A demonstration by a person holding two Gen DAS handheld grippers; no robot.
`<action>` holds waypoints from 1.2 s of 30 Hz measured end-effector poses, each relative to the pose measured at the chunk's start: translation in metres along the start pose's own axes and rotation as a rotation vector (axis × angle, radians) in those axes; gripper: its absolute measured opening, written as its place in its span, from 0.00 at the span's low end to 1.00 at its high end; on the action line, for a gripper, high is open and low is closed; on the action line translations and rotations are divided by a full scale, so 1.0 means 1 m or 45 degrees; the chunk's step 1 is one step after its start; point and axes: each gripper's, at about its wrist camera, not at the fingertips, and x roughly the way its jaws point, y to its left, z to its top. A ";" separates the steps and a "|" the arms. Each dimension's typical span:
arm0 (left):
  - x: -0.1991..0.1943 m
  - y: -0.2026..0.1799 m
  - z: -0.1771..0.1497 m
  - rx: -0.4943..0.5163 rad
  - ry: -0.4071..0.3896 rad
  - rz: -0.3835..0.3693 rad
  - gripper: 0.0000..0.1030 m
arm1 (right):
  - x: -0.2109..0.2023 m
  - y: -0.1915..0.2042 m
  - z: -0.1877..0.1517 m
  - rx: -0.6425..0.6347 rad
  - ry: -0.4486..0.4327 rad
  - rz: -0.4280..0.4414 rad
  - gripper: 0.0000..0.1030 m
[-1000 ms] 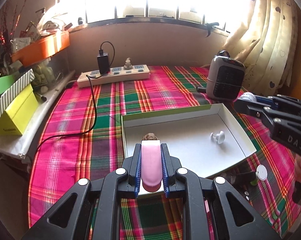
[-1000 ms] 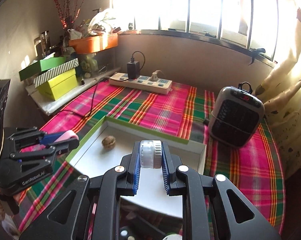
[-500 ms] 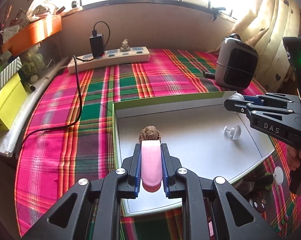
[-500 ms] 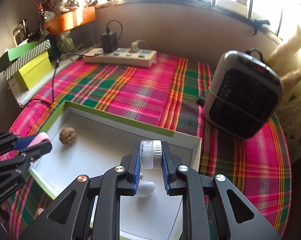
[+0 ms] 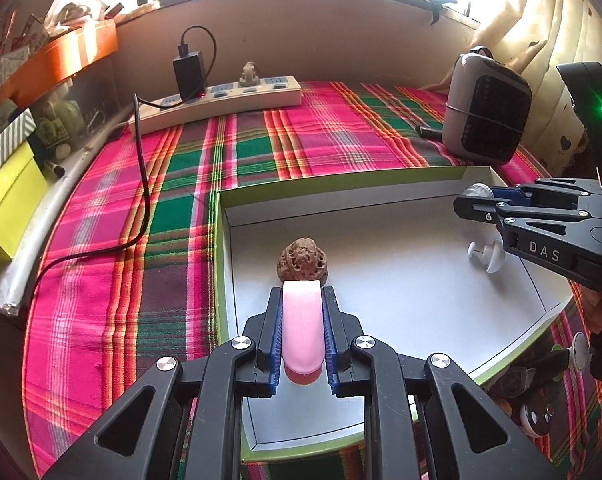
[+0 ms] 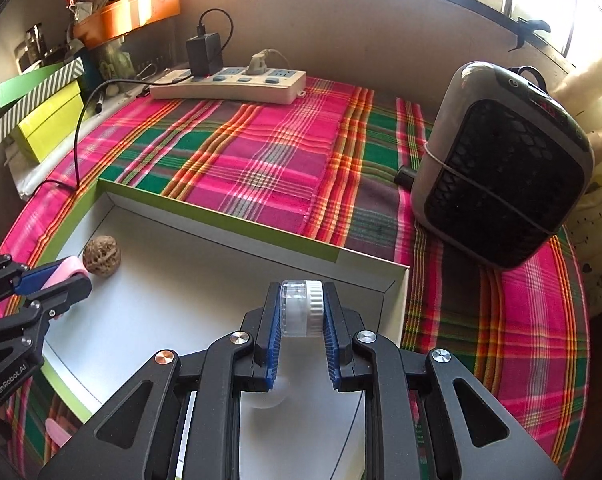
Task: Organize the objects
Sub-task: 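Carry the pink clip and white jar over the white box with both grippers, then open the left gripper to release the pink clip while the right releases the jar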
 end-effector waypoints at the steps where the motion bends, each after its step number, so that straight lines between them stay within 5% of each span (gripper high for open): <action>1: 0.000 0.000 0.000 0.000 0.000 -0.001 0.15 | 0.001 0.000 0.000 0.001 0.002 -0.001 0.19; 27: 0.004 -0.003 0.001 0.011 0.010 -0.018 0.20 | 0.011 0.002 0.000 -0.007 0.062 -0.020 0.19; 36: 0.004 -0.005 0.001 0.012 0.014 -0.031 0.25 | 0.011 0.000 -0.001 0.008 0.058 -0.026 0.28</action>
